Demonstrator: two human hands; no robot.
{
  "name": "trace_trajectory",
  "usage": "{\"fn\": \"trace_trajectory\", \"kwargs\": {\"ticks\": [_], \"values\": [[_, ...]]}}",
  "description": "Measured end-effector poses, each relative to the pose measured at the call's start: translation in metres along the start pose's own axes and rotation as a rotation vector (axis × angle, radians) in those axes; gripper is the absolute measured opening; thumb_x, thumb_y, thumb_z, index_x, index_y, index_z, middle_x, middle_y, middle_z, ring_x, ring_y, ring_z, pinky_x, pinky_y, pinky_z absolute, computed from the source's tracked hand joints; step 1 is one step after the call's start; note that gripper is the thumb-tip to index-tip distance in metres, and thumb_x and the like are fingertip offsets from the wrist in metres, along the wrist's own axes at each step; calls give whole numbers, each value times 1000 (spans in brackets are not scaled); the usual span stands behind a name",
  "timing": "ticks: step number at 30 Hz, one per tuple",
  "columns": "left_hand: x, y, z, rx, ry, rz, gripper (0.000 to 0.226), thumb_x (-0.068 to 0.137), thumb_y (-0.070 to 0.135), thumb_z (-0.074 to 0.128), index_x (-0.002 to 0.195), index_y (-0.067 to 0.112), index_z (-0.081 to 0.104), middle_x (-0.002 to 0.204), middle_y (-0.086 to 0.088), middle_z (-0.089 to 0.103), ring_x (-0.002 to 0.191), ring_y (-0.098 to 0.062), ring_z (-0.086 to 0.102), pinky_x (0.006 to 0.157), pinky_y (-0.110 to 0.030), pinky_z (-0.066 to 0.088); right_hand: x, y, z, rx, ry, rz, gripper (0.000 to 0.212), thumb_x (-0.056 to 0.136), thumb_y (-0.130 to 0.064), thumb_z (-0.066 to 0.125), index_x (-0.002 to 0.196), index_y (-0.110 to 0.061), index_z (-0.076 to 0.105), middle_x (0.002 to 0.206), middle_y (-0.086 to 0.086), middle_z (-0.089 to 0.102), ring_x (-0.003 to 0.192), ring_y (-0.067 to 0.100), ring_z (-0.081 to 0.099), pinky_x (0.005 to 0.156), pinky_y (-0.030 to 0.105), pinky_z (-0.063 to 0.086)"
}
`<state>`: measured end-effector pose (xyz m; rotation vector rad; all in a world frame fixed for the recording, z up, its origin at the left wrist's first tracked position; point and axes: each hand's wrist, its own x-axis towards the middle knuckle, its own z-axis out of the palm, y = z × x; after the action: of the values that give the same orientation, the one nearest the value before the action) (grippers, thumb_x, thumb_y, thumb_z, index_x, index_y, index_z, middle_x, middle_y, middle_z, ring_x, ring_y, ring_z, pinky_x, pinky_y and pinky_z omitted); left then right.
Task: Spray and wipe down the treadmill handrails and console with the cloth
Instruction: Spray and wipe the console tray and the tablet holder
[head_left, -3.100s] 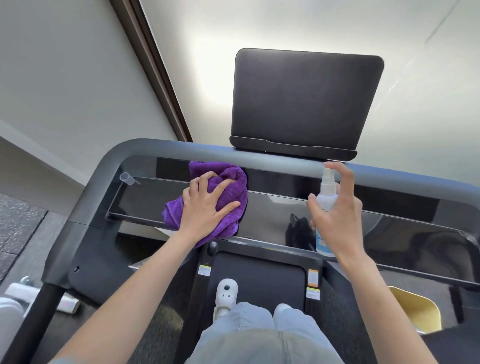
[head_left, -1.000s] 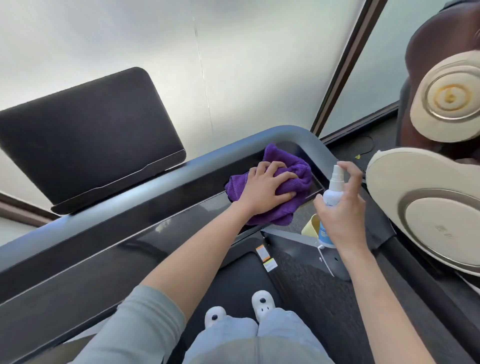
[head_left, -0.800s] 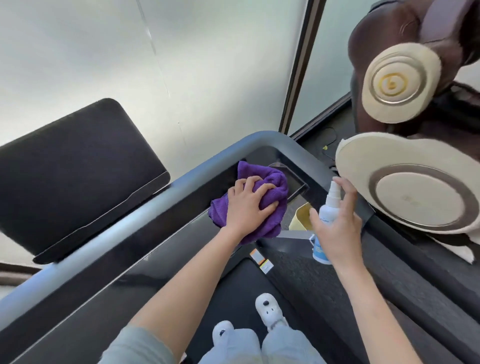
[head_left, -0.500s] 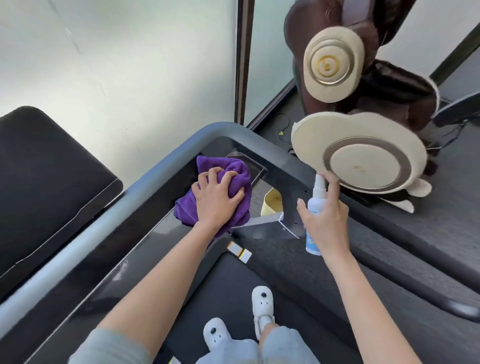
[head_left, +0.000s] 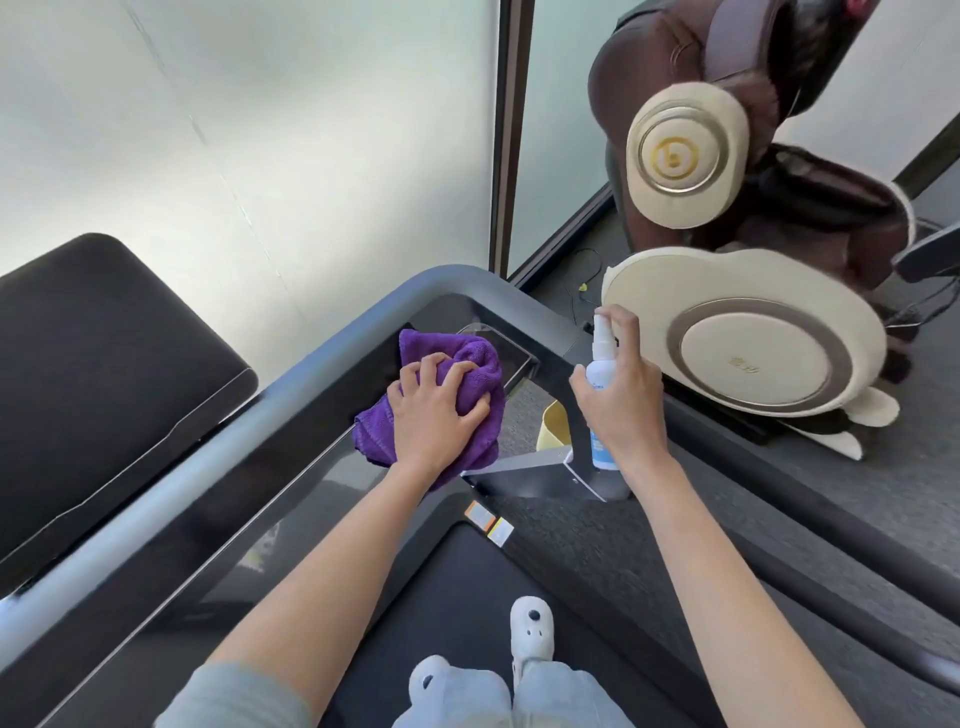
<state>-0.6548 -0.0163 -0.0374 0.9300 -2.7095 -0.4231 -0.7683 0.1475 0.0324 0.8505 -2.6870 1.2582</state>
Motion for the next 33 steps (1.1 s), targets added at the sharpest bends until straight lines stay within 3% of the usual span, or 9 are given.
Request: {"fn": "trace_trajectory", "kwargs": {"ticks": [3, 6, 11, 16, 23, 25, 27, 29, 33], "values": [[0, 0, 1, 4, 13, -7, 43, 90, 57, 50, 126, 36, 55, 136, 3, 46, 123, -25, 36, 102, -42, 25, 11, -5, 9, -7, -7, -30, 55, 85, -2, 63, 137, -14, 47, 88, 4, 54, 70, 34, 47, 64, 37, 35], [0, -1, 3, -2, 25, -6, 42, 89, 56, 52, 124, 35, 57, 135, 3, 47, 122, -25, 37, 102, -42, 26, 19, -9, 15, -3, -6, -30, 53, 85, 0, 62, 135, -12, 48, 86, 3, 53, 70, 30, 42, 63, 35, 28], [0, -3, 5, 4, 37, -3, 43, 88, 57, 52, 124, 35, 57, 134, 4, 47, 122, -25, 38, 101, -42, 27, 22, -20, 16, 74, 76, -3, 47, 83, 2, 62, 128, -5, 49, 82, 10, 54, 68, 38, 49, 60, 43, 39], [1, -3, 4, 2, 39, 1, 43, 88, 57, 51, 124, 35, 57, 135, 4, 47, 122, -25, 38, 101, -42, 27, 23, -27, 16, 67, 44, -66, 51, 84, 3, 60, 133, -7, 49, 84, 9, 54, 72, 42, 53, 64, 48, 44], [0, -4, 5, -3, 52, 2, 43, 87, 58, 51, 123, 35, 57, 134, 3, 48, 121, -25, 39, 100, -42, 28, 10, -17, 17, 56, -53, -3, 50, 83, 3, 61, 130, -10, 49, 79, 8, 55, 70, 42, 54, 66, 49, 47], [1, -4, 5, -7, 54, 6, 43, 87, 58, 51, 123, 35, 57, 133, 3, 48, 121, -25, 39, 100, -42, 29, 5, -14, 17, 90, 3, 32, 50, 81, 6, 62, 127, -9, 49, 77, 3, 54, 69, 43, 56, 65, 45, 46], [1, -4, 6, -12, 57, 9, 43, 87, 59, 51, 123, 35, 58, 133, 3, 49, 121, -25, 39, 100, -43, 29, 0, -8, 13, 100, 65, 73, 54, 80, 5, 62, 125, -20, 45, 71, -2, 51, 66, 43, 56, 62, 41, 45], [1, -4, 6, -12, 65, 8, 45, 86, 60, 48, 122, 35, 58, 132, 3, 49, 120, -25, 40, 99, -43, 30, -3, -2, 6, 102, 63, 121, 56, 81, 3, 59, 120, -32, 38, 68, 4, 53, 60, 45, 58, 61, 49, 52], [0, -4, 7, -8, 77, 7, 47, 85, 62, 45, 122, 35, 58, 131, 3, 50, 120, -25, 40, 99, -43, 30, -9, 9, -9, 87, 56, 112, 57, 83, 2, 56, 122, -35, 36, 73, 17, 59, 57, 45, 59, 60, 55, 53]]}}
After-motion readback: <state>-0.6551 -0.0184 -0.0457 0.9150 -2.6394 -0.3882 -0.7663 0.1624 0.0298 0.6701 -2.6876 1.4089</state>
